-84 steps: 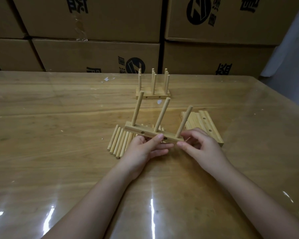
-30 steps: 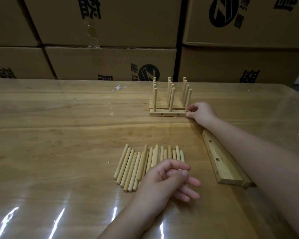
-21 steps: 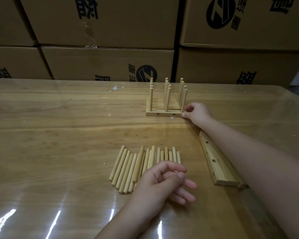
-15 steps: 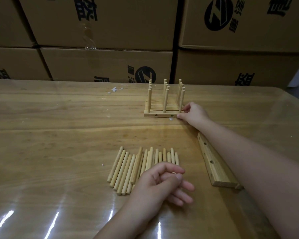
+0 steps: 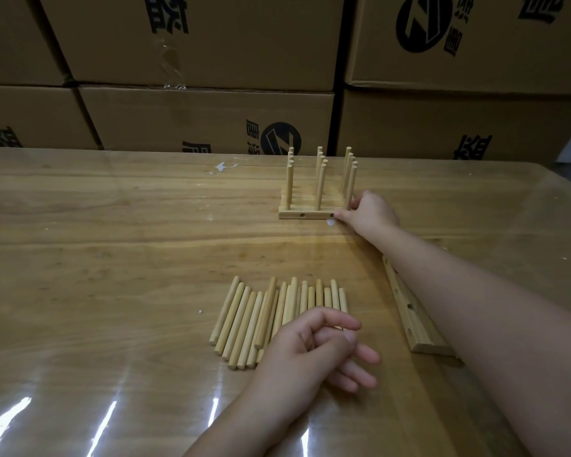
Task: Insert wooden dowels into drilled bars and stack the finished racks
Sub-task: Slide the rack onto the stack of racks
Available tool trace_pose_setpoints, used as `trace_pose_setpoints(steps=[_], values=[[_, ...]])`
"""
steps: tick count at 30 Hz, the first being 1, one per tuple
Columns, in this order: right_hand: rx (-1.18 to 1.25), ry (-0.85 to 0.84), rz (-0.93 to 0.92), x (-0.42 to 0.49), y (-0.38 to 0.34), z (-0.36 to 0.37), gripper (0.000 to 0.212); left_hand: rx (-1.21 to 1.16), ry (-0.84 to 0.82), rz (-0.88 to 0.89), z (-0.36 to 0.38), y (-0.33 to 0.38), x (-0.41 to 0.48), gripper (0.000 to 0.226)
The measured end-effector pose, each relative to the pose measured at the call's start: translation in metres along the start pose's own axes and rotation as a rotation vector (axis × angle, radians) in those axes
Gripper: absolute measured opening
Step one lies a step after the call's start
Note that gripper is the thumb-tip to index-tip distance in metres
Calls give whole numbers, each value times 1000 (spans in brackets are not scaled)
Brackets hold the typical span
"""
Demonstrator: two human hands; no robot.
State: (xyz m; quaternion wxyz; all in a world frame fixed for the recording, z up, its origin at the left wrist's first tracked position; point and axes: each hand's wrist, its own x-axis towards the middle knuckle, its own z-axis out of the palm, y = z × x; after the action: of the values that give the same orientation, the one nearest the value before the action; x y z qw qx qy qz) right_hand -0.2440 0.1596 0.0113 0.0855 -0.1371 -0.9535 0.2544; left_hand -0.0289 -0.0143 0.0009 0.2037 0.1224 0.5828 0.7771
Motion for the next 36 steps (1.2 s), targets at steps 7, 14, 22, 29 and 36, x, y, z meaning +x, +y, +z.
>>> trace_pose_setpoints(steps=[7, 14, 22, 29, 36], values=[[-50, -28, 15, 4, -5, 1, 42, 2, -1, -7, 1, 2, -1, 8], [-65, -43, 52, 7, -9, 1, 45, 4, 5, -14, 1, 3, -1, 8], [-87, 29, -23, 11, -4, 3, 21, 1, 3, -13, 2, 3, -1, 8], [-57, 33, -62, 9, -1, 3, 20, 5, 2, -19, 2, 4, -1, 9], [76, -62, -74, -19, 8, -30, 19, 24, 17, -7, 3, 4, -1, 9]])
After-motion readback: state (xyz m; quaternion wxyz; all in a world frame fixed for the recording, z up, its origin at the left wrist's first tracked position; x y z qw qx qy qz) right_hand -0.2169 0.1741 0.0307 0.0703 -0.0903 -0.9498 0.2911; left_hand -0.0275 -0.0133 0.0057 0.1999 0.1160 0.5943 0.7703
